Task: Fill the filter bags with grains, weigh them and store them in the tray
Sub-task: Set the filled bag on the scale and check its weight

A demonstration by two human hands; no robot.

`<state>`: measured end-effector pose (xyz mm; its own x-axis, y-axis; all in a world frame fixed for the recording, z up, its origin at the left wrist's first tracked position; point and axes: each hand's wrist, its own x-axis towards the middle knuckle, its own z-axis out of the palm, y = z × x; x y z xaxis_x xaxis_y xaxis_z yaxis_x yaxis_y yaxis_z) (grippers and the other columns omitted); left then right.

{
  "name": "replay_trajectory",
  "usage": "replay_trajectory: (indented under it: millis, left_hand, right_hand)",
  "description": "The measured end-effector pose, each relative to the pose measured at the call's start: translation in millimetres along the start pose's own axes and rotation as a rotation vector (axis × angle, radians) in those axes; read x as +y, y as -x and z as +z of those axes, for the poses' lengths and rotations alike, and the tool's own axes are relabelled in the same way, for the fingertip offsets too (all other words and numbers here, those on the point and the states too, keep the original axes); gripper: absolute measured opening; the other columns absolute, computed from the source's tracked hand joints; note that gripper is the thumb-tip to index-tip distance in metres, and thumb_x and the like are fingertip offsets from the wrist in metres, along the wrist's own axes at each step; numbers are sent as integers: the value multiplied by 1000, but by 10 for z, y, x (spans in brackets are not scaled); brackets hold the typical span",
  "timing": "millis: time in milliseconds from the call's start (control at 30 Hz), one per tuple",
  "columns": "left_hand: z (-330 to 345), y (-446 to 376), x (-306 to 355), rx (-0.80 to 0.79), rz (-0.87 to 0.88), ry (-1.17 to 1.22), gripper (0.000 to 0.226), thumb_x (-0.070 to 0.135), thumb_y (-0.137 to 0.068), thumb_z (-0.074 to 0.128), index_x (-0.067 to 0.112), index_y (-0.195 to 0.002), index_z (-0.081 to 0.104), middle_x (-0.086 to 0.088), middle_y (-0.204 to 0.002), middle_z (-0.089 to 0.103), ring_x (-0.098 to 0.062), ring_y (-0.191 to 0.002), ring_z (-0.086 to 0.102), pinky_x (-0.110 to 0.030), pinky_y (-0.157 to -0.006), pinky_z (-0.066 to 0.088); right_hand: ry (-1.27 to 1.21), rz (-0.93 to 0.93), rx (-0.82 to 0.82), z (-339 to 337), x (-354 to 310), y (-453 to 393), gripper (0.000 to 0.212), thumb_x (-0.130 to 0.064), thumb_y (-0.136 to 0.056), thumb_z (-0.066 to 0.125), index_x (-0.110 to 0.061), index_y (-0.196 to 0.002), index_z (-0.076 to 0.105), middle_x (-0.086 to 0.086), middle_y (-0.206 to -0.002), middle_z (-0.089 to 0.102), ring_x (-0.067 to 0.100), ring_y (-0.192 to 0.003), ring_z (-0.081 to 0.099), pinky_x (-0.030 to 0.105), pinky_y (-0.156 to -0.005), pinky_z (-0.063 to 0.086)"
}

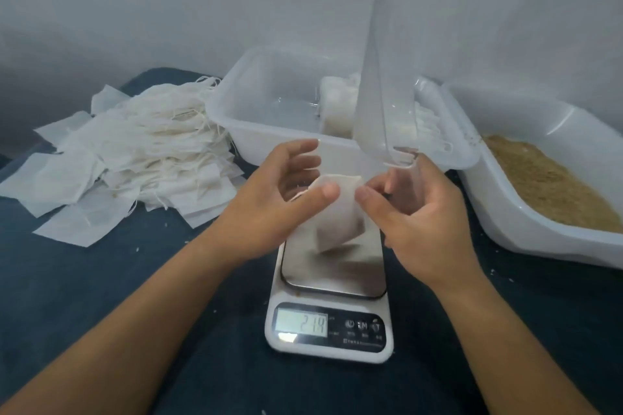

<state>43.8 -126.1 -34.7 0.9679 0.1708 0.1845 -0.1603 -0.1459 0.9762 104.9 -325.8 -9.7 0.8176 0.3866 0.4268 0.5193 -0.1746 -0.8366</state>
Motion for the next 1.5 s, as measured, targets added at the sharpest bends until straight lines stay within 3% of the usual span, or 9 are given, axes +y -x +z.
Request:
replay_trajectory:
  millis: [100, 233, 367, 600, 767, 900, 1033, 1233, 1500]
  left_hand:
    - [55, 51, 35, -204, -13, 91, 97, 55, -67, 88, 28, -148, 43, 4, -137, 64, -12, -127, 62, -31, -100, 54]
    - [203, 78, 87, -201, 44, -59, 58, 15, -84, 85, 23, -135, 60, 4, -124, 72, -12, -117, 68, -36, -99, 55]
    - [223, 83, 61, 31, 51, -197, 39, 42, -78, 80, 28, -114, 73, 6, -104, 76, -12, -98, 72, -45, -90, 57]
    - [126, 62, -42, 232, 34, -455, 19, 41, -80, 84, 39, -93, 70, 27, -86, 69, 8, -86, 62, -9, -72, 46]
    - [124, 70, -24, 194, 145, -510, 30, 25, -85, 81, 49, -83, 63, 43, -77, 61, 17, -80, 59, -2, -68, 39]
    - [138, 68, 3, 195, 142, -473, 41, 29, -87, 77, 65, -81, 58, 35, -84, 65, 9, -82, 62, -6, -68, 41]
    - [147, 71, -43, 215, 84, -452, 23, 32, -86, 76, 44, -75, 60, 33, -84, 65, 7, -79, 62, -9, -64, 45]
    - [163, 82, 20, 178, 99, -433, 43, 29, -86, 76, 67, -85, 57, 37, -87, 64, 10, -81, 62, -7, -65, 46]
    - [127, 63, -26, 224, 94, -411, 22, 30, -87, 75, 45, -95, 62, 25, -85, 68, 0, -82, 63, -12, -63, 46]
  right_hand:
    - [-48, -26, 42, -11, -148, -4, 28, -28, -85, 77, -40, -76, 54, -7, -82, 74, 10, -65, 67, 15, -53, 49]
    - [-35, -50, 70, -24, -294, -57, 25, -42, -81, 76, -36, -75, 53, -7, -82, 73, 14, -60, 66, 22, -49, 51]
    - [8, -52, 72, -59, -354, -102, 30, -28, -86, 82, -14, -82, 56, -10, -83, 74, 17, -56, 63, 26, -44, 51]
    - [327, 108, 74, -501, -431, -288, 27, -74, -81, 68, -51, -88, 58, -31, -100, 67, 2, -65, 67, 28, -60, 47]
    - [644, 348, 95, -1428, -69, -580, 65, -96, -74, 44, -48, -117, 53, -10, -104, 67, 18, -89, 64, 46, -81, 55]
    - [938, 514, -13, -2314, 353, -747, 54, -85, -75, 52, -38, -99, 62, -1, -88, 71, 26, -71, 69, 43, -69, 59]
    - [1103, 674, -94, -2910, 478, -864, 16, -57, -80, 79, -44, -72, 75, 2, -59, 72, 26, -41, 60, 28, -50, 48]
    - [1138, 805, -318, -2495, 185, -949, 16, -52, -83, 79, -37, -80, 83, -4, -68, 76, 16, -44, 59, 30, -57, 51]
    - [847, 781, -145, -2197, 444, -777, 26, -55, -89, 74, -32, -98, 78, 1, -101, 74, 31, -95, 71, 48, -91, 57]
